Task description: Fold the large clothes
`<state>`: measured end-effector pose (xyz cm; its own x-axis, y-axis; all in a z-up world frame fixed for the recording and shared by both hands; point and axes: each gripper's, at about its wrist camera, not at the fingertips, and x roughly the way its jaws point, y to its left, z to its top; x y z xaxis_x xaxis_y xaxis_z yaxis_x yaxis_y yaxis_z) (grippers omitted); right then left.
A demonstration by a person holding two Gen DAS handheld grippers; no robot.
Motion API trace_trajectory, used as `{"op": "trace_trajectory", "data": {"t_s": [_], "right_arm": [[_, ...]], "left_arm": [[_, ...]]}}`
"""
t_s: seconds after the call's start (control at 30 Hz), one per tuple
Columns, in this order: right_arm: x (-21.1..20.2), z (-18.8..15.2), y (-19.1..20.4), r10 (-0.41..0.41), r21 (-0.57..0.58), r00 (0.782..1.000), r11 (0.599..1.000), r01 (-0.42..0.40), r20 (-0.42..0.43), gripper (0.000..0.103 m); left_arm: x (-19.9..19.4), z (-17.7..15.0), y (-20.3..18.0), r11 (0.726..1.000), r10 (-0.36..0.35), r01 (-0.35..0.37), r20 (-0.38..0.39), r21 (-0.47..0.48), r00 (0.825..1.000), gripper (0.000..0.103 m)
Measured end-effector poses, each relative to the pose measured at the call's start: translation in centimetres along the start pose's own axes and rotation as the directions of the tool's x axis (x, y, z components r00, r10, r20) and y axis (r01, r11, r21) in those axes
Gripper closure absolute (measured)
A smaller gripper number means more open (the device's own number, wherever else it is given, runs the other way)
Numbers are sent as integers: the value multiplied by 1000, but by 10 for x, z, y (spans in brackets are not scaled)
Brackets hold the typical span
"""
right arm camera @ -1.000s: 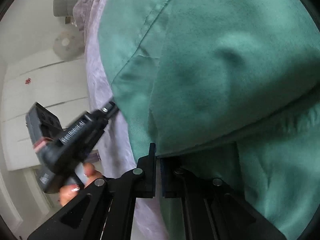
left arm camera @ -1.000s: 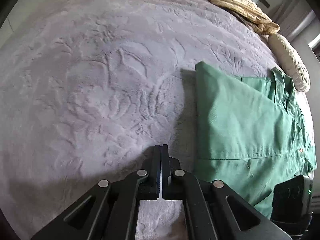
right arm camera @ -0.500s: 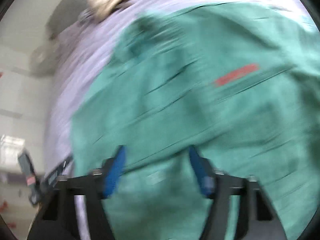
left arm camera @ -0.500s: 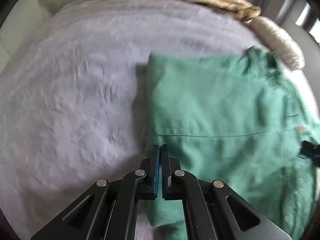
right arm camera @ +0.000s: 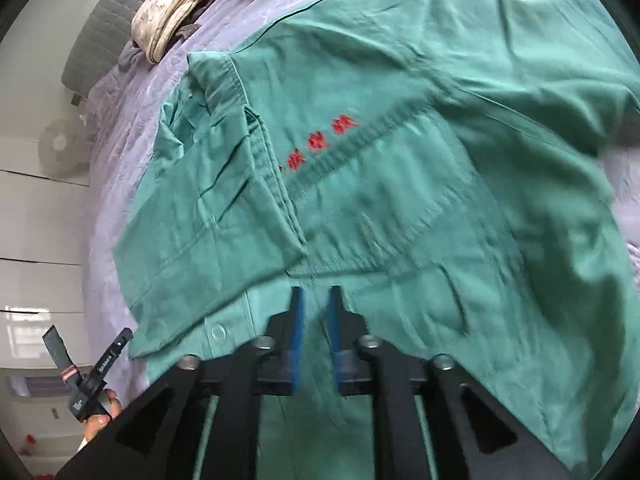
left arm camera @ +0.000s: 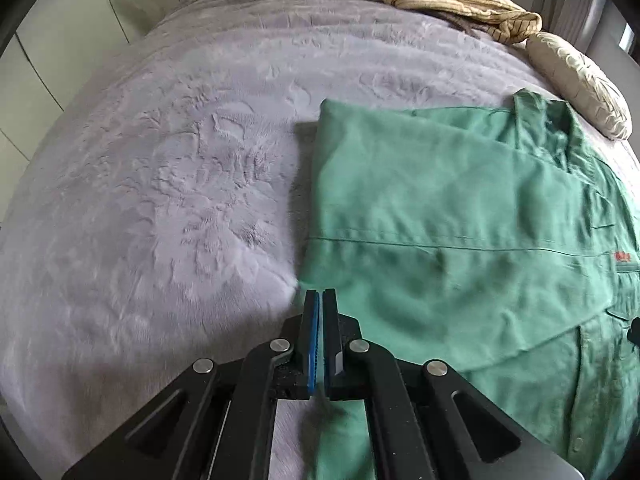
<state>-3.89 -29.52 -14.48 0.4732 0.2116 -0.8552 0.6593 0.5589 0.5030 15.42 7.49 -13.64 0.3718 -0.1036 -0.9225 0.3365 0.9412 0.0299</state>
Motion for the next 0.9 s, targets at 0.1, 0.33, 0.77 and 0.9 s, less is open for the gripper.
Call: {"op": "trace_trajectory", "data": {"t_s": [0.1,0.33,0.77,0.9], "right_arm": [[-12,1,-11,38,10,999,999,-38,15,32],[-34,-2,-24,100,-4,995,995,-100,28,21],[-40,-3,-48,125,22,992,992,-125,16,21],[-44,-5,-52,129,28,991,991,-130,29,21]], "left_arm": [[-16,-10,-8,1000,6,-6,17,1,1000,101],[-22,-24,-30,1000,9,-8,-50,9,999,6],[18,-15,-12,976,199,-203,-65,-75,978,1],[31,-42,13,973,178,-194,-128,-122,976,0]]}}
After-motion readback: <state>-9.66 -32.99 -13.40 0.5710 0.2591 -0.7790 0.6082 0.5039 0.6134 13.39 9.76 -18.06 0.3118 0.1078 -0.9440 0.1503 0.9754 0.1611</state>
